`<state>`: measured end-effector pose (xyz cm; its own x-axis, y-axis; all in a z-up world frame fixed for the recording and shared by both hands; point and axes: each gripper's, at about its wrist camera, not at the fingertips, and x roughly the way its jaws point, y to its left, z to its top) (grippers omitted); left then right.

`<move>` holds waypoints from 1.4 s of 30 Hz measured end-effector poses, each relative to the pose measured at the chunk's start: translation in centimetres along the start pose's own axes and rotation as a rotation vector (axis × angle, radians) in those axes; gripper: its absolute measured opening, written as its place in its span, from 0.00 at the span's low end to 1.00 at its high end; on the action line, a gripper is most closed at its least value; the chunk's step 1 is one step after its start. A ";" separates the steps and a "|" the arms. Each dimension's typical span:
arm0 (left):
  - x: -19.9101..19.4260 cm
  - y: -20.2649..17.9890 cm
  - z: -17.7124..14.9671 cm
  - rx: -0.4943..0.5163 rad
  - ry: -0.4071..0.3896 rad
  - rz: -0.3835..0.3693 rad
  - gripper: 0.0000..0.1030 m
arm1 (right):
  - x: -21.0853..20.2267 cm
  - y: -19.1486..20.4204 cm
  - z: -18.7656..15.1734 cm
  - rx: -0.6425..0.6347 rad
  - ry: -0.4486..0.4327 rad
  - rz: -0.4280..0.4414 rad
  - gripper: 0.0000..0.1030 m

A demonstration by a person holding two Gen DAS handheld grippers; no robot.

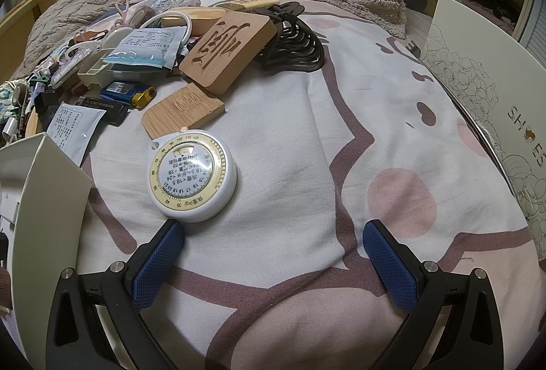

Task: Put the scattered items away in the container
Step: 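Lift the white block with the left tool away from the pile, then hold the white block in the left tool while the right tool grasps the round tape measure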

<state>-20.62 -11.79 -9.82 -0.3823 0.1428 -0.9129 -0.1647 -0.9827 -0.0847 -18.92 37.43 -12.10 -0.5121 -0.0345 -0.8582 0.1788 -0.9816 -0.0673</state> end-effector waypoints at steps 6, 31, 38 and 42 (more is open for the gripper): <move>-1.1 0.5 -2.6 0.007 -0.001 0.005 0.54 | 0.0 0.0 0.0 0.000 -0.001 0.000 1.00; -2.2 -2.8 -11.6 0.092 -0.011 0.012 0.77 | 0.0 0.0 -0.1 -0.008 0.008 -0.005 1.00; -3.1 -2.0 -12.9 0.002 -0.126 0.029 0.77 | -1.9 1.4 -0.1 -0.087 -0.043 -0.045 1.00; -3.2 -1.3 -13.5 -0.046 -0.162 0.000 0.77 | -1.9 2.7 0.1 -0.157 -0.031 -0.082 1.00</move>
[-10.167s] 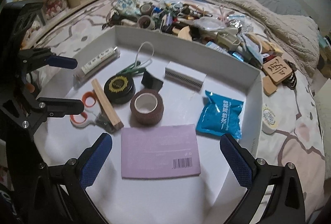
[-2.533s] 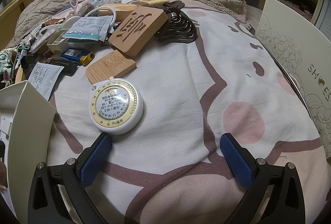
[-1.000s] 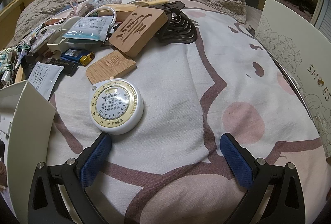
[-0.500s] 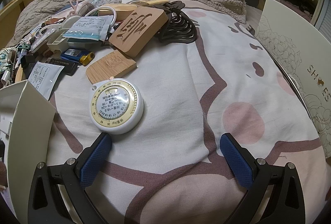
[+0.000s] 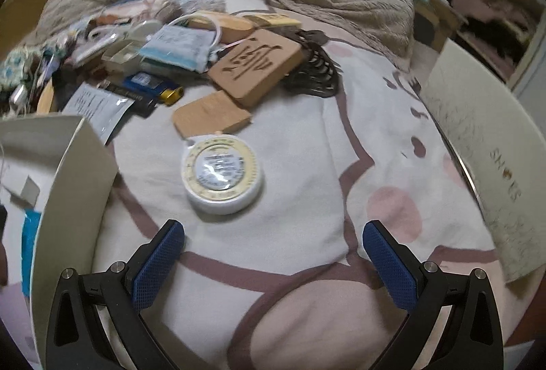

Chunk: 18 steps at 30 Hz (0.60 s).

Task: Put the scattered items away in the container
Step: 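Hold the white block in the left tool while the right tool grasps the round tape measure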

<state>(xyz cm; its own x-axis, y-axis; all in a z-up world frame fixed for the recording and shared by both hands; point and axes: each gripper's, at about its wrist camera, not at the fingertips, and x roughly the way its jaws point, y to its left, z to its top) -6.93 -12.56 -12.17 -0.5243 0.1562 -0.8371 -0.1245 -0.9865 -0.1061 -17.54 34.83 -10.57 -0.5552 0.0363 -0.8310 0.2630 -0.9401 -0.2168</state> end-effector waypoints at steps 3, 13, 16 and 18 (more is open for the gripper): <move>0.1 0.2 -0.1 -0.029 -0.013 0.000 0.77 | 0.6 0.0 0.5 -0.006 0.025 -0.020 1.00; 0.8 -0.7 -0.4 -0.021 -0.003 0.055 0.82 | 1.7 -4.7 1.1 0.189 0.081 -0.100 1.00; 1.1 -0.5 -0.4 -0.056 -0.014 0.054 0.84 | 1.1 -4.8 1.2 0.191 0.064 -0.099 1.00; 1.2 -0.5 -0.3 -0.069 -0.016 0.059 0.84 | 0.5 -4.0 1.2 0.162 0.044 -0.080 1.00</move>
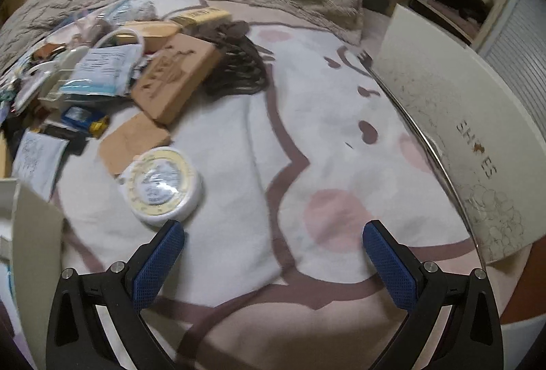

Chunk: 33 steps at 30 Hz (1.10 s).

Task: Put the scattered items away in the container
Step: 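Hold the white block in the left tool while the right tool grasps the round tape measure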

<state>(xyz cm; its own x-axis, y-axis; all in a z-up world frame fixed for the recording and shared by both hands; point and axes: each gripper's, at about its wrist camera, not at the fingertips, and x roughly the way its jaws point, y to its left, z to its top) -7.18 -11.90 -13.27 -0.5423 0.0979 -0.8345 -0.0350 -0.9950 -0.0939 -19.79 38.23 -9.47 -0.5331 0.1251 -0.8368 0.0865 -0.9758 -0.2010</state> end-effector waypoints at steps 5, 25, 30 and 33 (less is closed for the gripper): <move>0.1 0.0 0.1 -0.015 -0.007 0.018 0.84 | -0.8 2.7 0.3 -0.095 -0.020 0.033 1.00; 0.3 0.0 0.3 -0.015 0.009 0.035 0.86 | 3.1 3.3 2.0 0.027 0.027 0.129 1.00; 0.3 0.0 0.1 -0.014 0.007 0.042 0.86 | 2.9 2.9 1.5 0.057 -0.011 0.108 1.00; 0.2 0.0 0.1 -0.014 -0.004 0.042 0.86 | 2.7 3.4 1.3 0.038 -0.037 0.083 1.00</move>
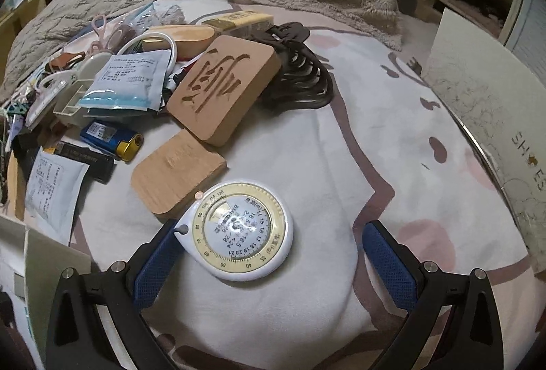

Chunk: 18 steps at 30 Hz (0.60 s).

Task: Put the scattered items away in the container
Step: 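Hold the white block in the left tool while the right tool grasps the round tape measure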

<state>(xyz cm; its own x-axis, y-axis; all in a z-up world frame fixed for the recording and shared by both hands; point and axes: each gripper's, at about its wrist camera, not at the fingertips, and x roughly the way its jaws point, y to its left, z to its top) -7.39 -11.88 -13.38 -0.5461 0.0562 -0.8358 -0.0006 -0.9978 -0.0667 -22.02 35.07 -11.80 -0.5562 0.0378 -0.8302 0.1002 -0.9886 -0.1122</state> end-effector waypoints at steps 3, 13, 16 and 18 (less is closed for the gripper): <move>-0.2 0.0 -0.1 -0.001 -0.013 0.002 0.84 | 0.0 0.1 0.0 -0.007 -0.019 0.001 0.99; -0.7 -0.2 -0.2 0.010 -0.051 0.021 0.63 | -1.1 1.0 -0.5 -0.055 -0.115 0.001 0.61; -0.9 0.1 -0.2 -0.002 -0.059 0.015 0.56 | -1.1 0.6 -0.5 -0.038 -0.118 0.020 0.61; -1.0 0.2 -0.2 -0.012 -0.065 0.006 0.56 | -1.2 0.5 -0.5 -0.032 -0.122 0.025 0.61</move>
<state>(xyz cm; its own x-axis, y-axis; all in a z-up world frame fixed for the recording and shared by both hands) -6.65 -12.16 -12.69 -0.5990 0.0473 -0.7993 0.0128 -0.9976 -0.0687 -20.88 34.65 -11.19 -0.6492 -0.0066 -0.7606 0.1401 -0.9839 -0.1111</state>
